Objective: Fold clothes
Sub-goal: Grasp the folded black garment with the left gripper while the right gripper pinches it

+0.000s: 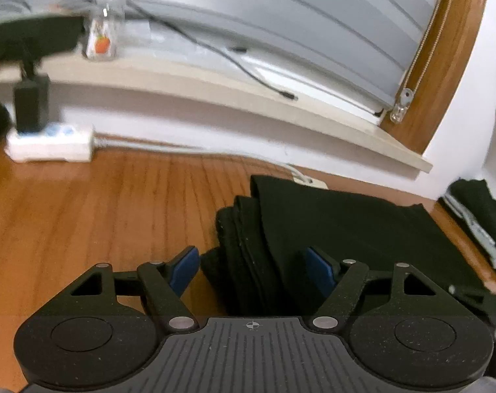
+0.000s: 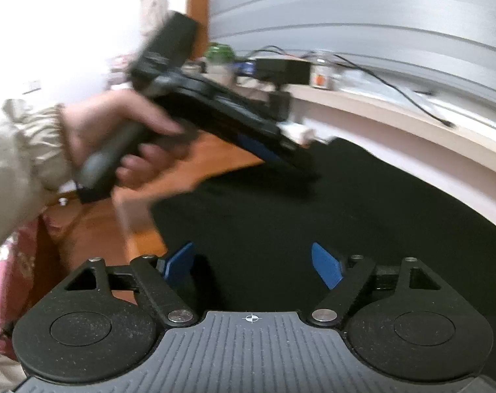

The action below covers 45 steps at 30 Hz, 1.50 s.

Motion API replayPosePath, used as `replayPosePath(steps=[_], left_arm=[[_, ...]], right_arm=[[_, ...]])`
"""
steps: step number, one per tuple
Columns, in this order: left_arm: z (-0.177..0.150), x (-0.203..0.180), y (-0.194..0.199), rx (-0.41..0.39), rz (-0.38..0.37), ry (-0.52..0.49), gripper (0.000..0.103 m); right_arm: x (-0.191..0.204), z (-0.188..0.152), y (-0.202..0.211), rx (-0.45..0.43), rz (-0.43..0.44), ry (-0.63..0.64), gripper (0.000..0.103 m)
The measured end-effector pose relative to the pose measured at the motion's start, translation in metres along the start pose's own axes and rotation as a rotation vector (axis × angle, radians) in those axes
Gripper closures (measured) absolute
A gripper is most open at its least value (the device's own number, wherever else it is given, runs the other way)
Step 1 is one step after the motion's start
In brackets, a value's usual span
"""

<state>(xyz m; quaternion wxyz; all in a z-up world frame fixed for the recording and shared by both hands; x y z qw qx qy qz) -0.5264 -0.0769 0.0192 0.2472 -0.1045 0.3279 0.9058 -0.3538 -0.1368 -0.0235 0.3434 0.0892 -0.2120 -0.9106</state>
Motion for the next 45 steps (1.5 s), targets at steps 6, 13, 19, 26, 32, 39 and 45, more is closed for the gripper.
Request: replayPosePath(steps=[6, 13, 19, 26, 32, 39, 45], left_arm=[[-0.008, 0.009, -0.018, 0.043, -0.021, 0.048, 0.028], [-0.013, 0.014, -0.02, 0.06, -0.039, 0.086, 0.028], [-0.018, 0.015, -0.013, 0.052, -0.04, 0.12, 0.028], [-0.022, 0.019, -0.013, 0.043, -0.118, 0.261, 0.029], [-0.025, 0.012, -0.019, 0.042, -0.126, 0.308, 0.041], [-0.013, -0.014, -0.012, -0.023, -0.121, 0.262, 0.075], [0.036, -0.085, 0.001, -0.104, -0.177, 0.144, 0.076]], right_arm=[[0.029, 0.001, -0.029, 0.038, -0.018, 0.104, 0.021], [0.029, 0.0, -0.054, 0.087, -0.138, 0.222, 0.025], [0.018, 0.002, -0.045, 0.053, -0.156, 0.203, 0.077], [0.004, 0.016, -0.015, -0.053, -0.154, 0.127, 0.079], [0.005, 0.017, -0.003, -0.075, -0.146, 0.153, 0.079], [-0.003, 0.024, 0.007, -0.121, -0.15, 0.159, 0.08], [-0.024, 0.049, 0.063, -0.23, -0.219, 0.163, 0.08]])
Point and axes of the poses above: each gripper's, at about its wrist camera, not at the fingertips, and y roughly against the way its jaws point, x to its left, z to its top, the point moved 5 cm from there along -y, roughly the way its jaws point, and after that the axes turned 2 degrees about -x, right-handed, at the moved point
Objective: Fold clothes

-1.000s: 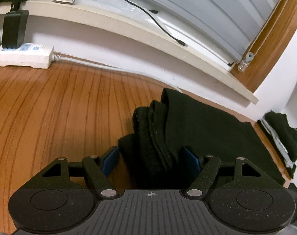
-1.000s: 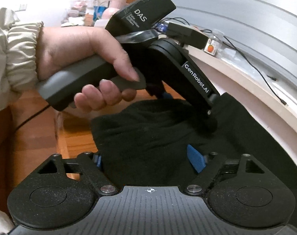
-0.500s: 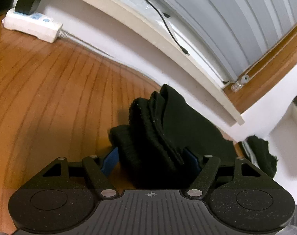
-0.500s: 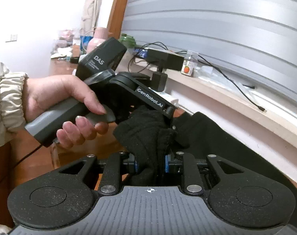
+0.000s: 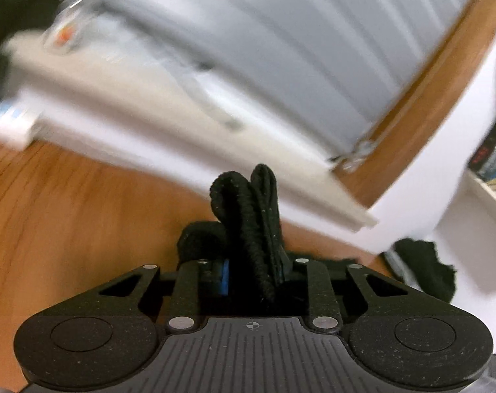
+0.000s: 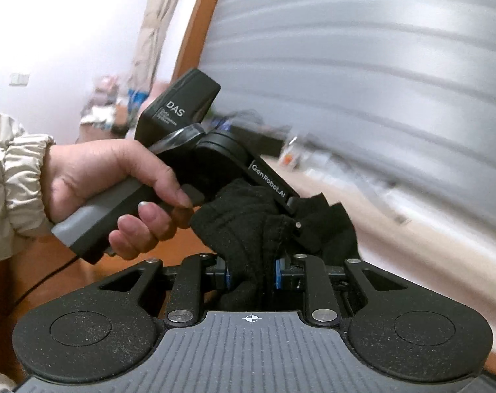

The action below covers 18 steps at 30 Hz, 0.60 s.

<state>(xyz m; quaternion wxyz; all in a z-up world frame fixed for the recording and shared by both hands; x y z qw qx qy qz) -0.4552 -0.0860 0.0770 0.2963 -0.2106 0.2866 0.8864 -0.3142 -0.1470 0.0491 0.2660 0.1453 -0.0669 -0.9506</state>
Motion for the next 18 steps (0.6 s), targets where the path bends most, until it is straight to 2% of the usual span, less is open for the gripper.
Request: replayPosePath(steps=[5, 10, 12, 13, 14, 16, 18], left_arm=[[0.023, -0.105, -0.045, 0.01, -0.1, -0.164, 0.076], [-0.01, -0.208, -0.138, 0.113, -0.175, -0.302, 0.074], [-0.034, -0.241, -0.18, 0.169, -0.159, -0.36, 0.066], [-0.046, -0.251, -0.198, 0.197, -0.147, -0.385, 0.064], [-0.056, -0.259, -0.212, 0.217, -0.142, -0.4, 0.061], [-0.07, -0.268, -0.231, 0.242, -0.15, -0.411, 0.06], [-0.08, -0.27, -0.243, 0.26, -0.16, -0.412, 0.06]], right_arm=[[-0.063, 0.019, 0.067, -0.064, -0.124, -0.035, 0.08], [-0.141, -0.005, 0.153, -0.021, -0.284, -0.124, 0.079], [-0.169, -0.03, 0.179, 0.036, -0.305, -0.206, 0.074], [-0.184, -0.045, 0.189, 0.07, -0.308, -0.262, 0.065], [-0.198, -0.061, 0.2, 0.104, -0.312, -0.319, 0.049], [-0.222, -0.093, 0.225, 0.134, -0.372, -0.411, 0.043], [-0.236, -0.12, 0.24, 0.183, -0.422, -0.477, 0.042]])
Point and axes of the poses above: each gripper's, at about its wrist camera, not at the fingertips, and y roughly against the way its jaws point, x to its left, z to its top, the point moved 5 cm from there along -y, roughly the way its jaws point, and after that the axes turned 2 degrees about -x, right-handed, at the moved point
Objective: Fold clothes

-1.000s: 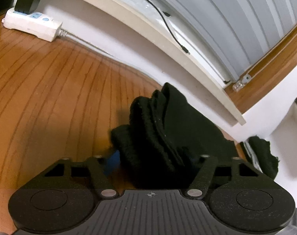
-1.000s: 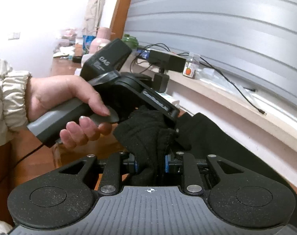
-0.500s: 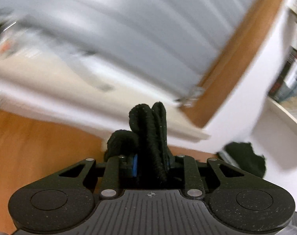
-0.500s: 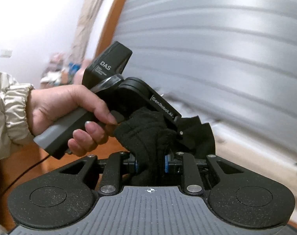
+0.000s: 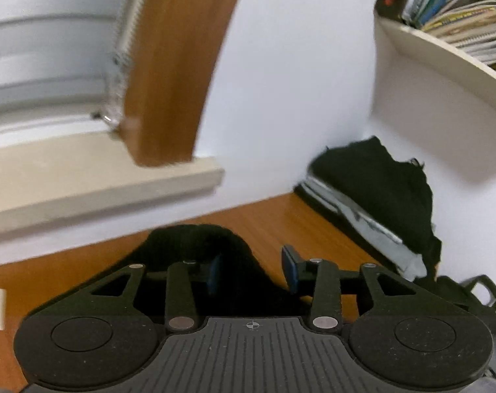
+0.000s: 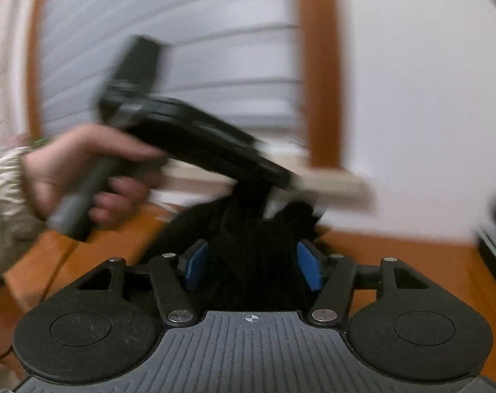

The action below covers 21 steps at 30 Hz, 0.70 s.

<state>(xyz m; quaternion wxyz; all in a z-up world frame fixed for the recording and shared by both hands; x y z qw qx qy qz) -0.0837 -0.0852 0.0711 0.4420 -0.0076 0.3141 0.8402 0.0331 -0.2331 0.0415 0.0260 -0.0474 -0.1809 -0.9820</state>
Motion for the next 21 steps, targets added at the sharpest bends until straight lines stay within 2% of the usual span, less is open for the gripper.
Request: replayPosePath(steps=[2, 3, 4, 7, 9, 12, 14, 16, 18, 19, 21], left_arm=[[-0.003, 0.003, -0.006, 0.009, 0.014, -0.006, 0.053], [-0.003, 0.005, -0.007, 0.002, 0.028, -0.016, 0.044], [-0.002, 0.007, -0.006, -0.003, 0.036, -0.021, 0.039], [0.002, 0.013, 0.004, -0.036, 0.041, -0.026, 0.032], [0.006, 0.015, 0.012, -0.061, 0.042, -0.036, 0.029], [0.009, 0.019, 0.022, -0.08, 0.043, -0.051, 0.027], [0.006, 0.027, 0.024, -0.076, 0.05, -0.053, 0.027], [0.001, 0.037, 0.021, -0.065, 0.064, -0.048, 0.027], [-0.006, 0.05, 0.016, -0.047, 0.076, -0.04, 0.027], [-0.01, 0.056, 0.013, -0.037, 0.081, -0.035, 0.027], [-0.014, 0.068, 0.009, -0.02, 0.083, -0.034, 0.027]], right_arm=[[-0.012, -0.012, -0.001, 0.018, -0.026, -0.012, 0.042], [-0.011, -0.016, -0.004, 0.03, -0.022, -0.008, 0.042], [-0.005, -0.016, -0.009, 0.033, -0.018, 0.003, 0.042], [0.009, -0.02, -0.019, 0.034, -0.008, 0.034, 0.042], [0.015, -0.022, -0.026, 0.039, -0.006, 0.044, 0.042], [0.023, -0.027, -0.03, 0.042, -0.049, 0.077, 0.037], [0.015, -0.031, -0.035, 0.061, -0.075, 0.069, 0.03], [0.007, -0.036, -0.039, 0.081, -0.1, 0.059, 0.029], [-0.001, -0.049, -0.049, 0.134, -0.099, 0.045, 0.034], [-0.003, -0.055, -0.053, 0.156, -0.107, 0.062, 0.042], [-0.011, -0.064, -0.056, 0.179, -0.111, 0.096, 0.043]])
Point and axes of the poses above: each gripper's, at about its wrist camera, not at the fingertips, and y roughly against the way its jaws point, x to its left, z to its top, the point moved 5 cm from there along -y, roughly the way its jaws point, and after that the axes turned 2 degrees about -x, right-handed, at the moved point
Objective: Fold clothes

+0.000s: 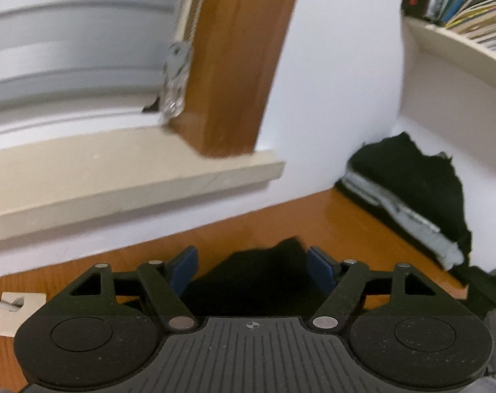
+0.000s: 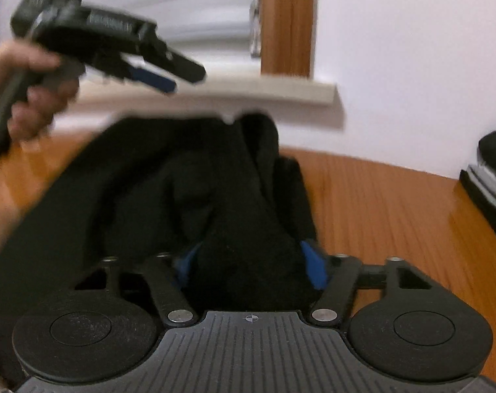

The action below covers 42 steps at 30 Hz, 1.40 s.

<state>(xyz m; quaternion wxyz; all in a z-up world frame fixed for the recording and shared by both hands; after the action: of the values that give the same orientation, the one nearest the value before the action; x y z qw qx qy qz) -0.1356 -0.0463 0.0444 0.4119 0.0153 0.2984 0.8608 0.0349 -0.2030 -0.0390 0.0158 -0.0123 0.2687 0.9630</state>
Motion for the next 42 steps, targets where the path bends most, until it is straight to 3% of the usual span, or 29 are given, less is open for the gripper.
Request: replayPosePath(steps=[5, 8, 11, 16, 19, 20, 22, 24, 25, 27, 28, 29, 32, 33, 34, 35, 37, 38, 39, 40, 42], left_arm=[[0.0, 0.004, -0.012, 0.04, -0.076, -0.052, 0.027], [0.005, -0.008, -0.029, 0.065, -0.14, -0.117, 0.027], [0.013, -0.029, -0.054, 0.084, -0.216, -0.186, 0.027], [0.02, -0.063, -0.104, 0.135, -0.345, -0.301, 0.029], [0.015, -0.074, -0.134, 0.206, -0.349, -0.384, 0.031], [0.014, -0.077, -0.14, 0.221, -0.352, -0.405, 0.034], [0.011, -0.083, -0.15, 0.246, -0.368, -0.441, 0.052], [0.012, -0.087, -0.151, 0.236, -0.394, -0.465, 0.062], [0.013, -0.089, -0.15, 0.225, -0.399, -0.479, 0.076], [0.021, -0.092, -0.141, 0.168, -0.408, -0.491, 0.089], [0.027, -0.093, -0.134, 0.129, -0.426, -0.475, 0.09], [0.035, -0.095, -0.125, 0.085, -0.449, -0.448, 0.09], [0.052, -0.102, -0.114, 0.009, -0.471, -0.392, 0.086], [0.052, -0.103, -0.123, 0.021, -0.431, -0.395, 0.075], [0.048, -0.103, -0.134, 0.055, -0.386, -0.411, 0.066], [0.041, -0.102, -0.144, 0.09, -0.341, -0.431, 0.066], [0.028, -0.095, -0.152, 0.121, -0.267, -0.454, 0.064], [0.025, -0.087, -0.145, 0.106, -0.266, -0.449, 0.059], [0.023, -0.08, -0.135, 0.089, -0.272, -0.443, 0.04], [0.021, -0.072, -0.125, 0.072, -0.279, -0.436, 0.027], [0.02, -0.052, -0.104, 0.039, -0.283, -0.427, 0.028]], right_arm=[[-0.056, -0.006, 0.008, 0.039, -0.045, 0.022, 0.044], [-0.102, -0.007, 0.014, 0.052, -0.12, 0.058, 0.044], [-0.131, -0.007, 0.024, 0.048, -0.112, 0.023, 0.045], [-0.14, -0.011, 0.048, 0.018, -0.131, -0.085, 0.043], [-0.145, -0.023, 0.054, 0.03, -0.142, -0.184, 0.041], [-0.147, -0.026, 0.053, 0.029, -0.143, -0.221, 0.041], [-0.148, -0.029, 0.051, 0.015, -0.135, -0.281, 0.041], [-0.147, -0.029, 0.045, 0.011, -0.129, -0.318, 0.041], [-0.146, -0.03, 0.042, 0.009, -0.127, -0.336, 0.042], [-0.144, -0.031, 0.039, 0.002, -0.12, -0.373, 0.057], [-0.141, -0.03, 0.043, -0.015, -0.11, -0.383, 0.076], [-0.136, -0.026, 0.052, -0.051, -0.114, -0.382, 0.081], [-0.128, -0.009, 0.081, -0.158, -0.182, -0.37, 0.083], [-0.129, -0.004, 0.085, -0.176, -0.207, -0.374, 0.082], [-0.131, -0.004, 0.08, -0.148, -0.236, -0.376, 0.079], [-0.133, -0.005, 0.073, -0.108, -0.265, -0.377, 0.069], [-0.131, -0.013, 0.061, -0.032, -0.311, -0.36, 0.068], [-0.127, -0.015, 0.063, -0.036, -0.321, -0.352, 0.062], [-0.123, -0.016, 0.067, -0.049, -0.326, -0.352, 0.059], [-0.118, -0.017, 0.073, -0.064, -0.33, -0.353, 0.056], [-0.104, -0.017, 0.079, -0.077, -0.331, -0.327, 0.056]])
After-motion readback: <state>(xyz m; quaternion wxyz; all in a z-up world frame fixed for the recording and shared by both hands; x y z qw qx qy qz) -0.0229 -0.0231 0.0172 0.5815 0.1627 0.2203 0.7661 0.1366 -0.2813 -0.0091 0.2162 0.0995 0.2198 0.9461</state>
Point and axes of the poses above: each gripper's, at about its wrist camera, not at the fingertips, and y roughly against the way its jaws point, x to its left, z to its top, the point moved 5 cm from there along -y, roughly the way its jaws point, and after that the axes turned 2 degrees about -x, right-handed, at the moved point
